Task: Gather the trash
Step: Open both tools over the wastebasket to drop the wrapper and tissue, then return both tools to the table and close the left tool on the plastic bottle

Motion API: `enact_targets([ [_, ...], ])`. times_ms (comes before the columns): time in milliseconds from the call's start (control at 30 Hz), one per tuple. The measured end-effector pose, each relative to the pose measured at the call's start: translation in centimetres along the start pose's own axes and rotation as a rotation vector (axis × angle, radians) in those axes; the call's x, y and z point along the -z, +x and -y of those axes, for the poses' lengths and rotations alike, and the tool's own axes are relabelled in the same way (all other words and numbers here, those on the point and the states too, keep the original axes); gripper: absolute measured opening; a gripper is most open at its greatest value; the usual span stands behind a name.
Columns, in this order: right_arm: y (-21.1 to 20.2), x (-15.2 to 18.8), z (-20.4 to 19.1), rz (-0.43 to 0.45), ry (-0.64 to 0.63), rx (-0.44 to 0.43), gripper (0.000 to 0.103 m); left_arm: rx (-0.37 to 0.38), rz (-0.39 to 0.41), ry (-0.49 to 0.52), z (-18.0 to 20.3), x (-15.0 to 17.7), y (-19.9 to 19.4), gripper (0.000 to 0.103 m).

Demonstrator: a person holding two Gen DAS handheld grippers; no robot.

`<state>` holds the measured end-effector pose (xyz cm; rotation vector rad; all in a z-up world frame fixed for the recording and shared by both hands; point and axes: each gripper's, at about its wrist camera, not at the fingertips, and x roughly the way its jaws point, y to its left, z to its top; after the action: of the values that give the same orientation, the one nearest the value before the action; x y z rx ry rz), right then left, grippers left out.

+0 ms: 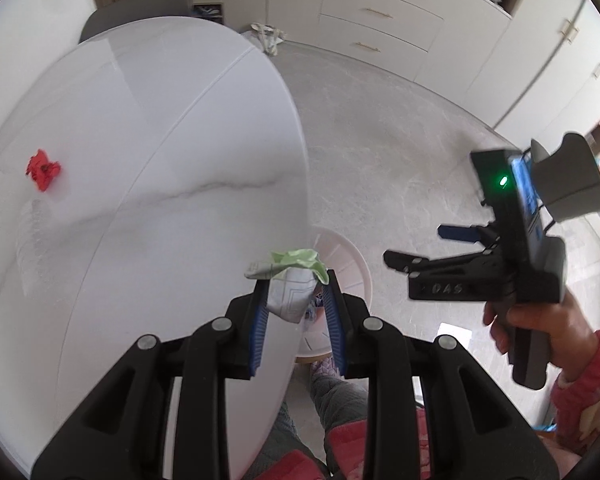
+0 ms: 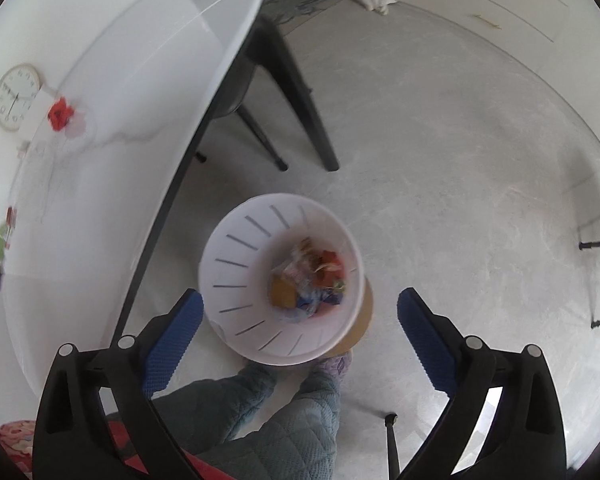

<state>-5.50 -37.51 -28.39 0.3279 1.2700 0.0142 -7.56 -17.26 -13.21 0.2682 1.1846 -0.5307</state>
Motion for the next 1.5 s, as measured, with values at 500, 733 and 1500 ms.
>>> enact_targets([
  [500, -5.2, 1.6, 7.5, 0.058, 0.131, 0.002, 0.100, -0.027, -0.186, 0.114, 5.6, -0.4, 9.6, 0.051],
  [733, -5.2, 1.4, 7.8, 0.045, 0.131, -0.003, 0.100, -0.022, -0.141, 0.069, 4.9, -1.0, 8.3, 0.088],
  [1500, -9.1, -2.1, -3.5, 0.160, -0.043, -0.130, 0.100, -0.175, 0.059, -0.214, -6.7, -0.6, -1.1, 0.095],
])
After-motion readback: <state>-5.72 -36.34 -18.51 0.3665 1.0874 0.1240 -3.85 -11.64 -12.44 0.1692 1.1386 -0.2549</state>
